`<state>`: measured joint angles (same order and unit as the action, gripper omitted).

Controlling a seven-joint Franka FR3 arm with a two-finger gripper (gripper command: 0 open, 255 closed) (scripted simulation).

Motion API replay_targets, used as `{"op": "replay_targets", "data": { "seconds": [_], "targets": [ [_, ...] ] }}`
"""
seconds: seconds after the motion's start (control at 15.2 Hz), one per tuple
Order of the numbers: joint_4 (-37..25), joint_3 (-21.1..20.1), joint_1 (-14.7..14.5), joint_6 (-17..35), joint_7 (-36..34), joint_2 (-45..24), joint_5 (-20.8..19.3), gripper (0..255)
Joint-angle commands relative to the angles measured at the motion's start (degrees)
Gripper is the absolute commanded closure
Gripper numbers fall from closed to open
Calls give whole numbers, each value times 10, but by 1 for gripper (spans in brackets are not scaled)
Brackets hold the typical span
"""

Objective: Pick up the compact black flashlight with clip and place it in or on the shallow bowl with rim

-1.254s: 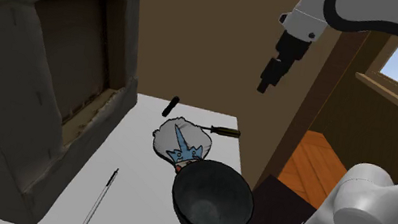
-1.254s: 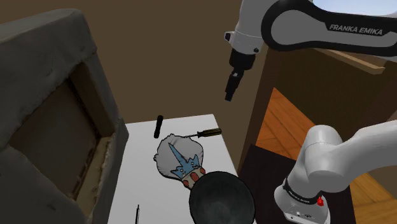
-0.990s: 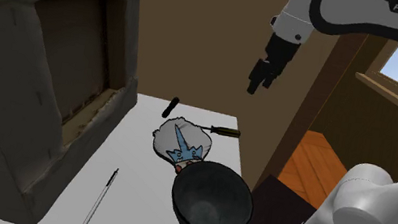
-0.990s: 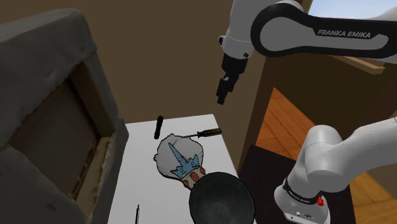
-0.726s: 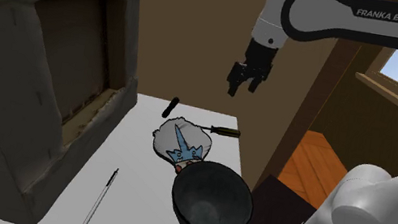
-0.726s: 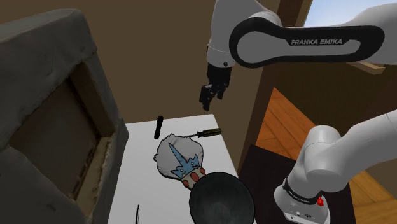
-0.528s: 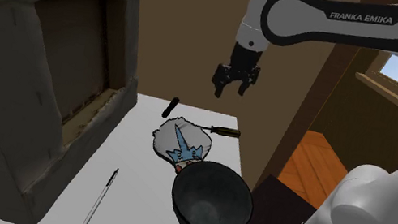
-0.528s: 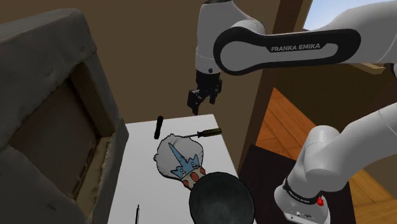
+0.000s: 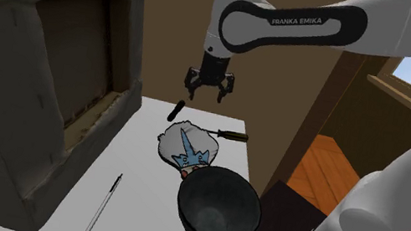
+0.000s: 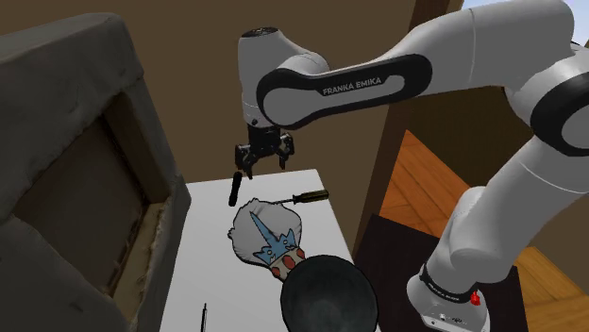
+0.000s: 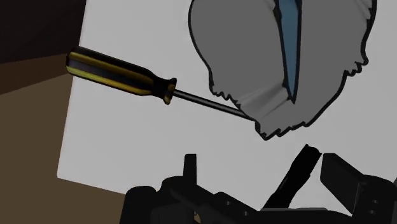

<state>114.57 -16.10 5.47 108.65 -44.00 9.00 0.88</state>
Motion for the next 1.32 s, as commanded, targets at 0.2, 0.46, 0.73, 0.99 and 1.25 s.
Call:
{"op": "replay_targets", "data": {
  "seconds": [0.2, 0.46, 0.73, 0.99, 1.25],
  "targets": [
    [-91, -13, 4, 10, -139, -121, -30, 0],
    [-179, -5, -4, 6, -235, -218, -52, 0],
    [-232, 6, -11, 5, -287, -279, -60, 0],
    [-210, 7, -11, 33, -289, -285, -63, 0],
    [-197, 7, -11, 51, -290, -290, -65, 0]
  ]
}}
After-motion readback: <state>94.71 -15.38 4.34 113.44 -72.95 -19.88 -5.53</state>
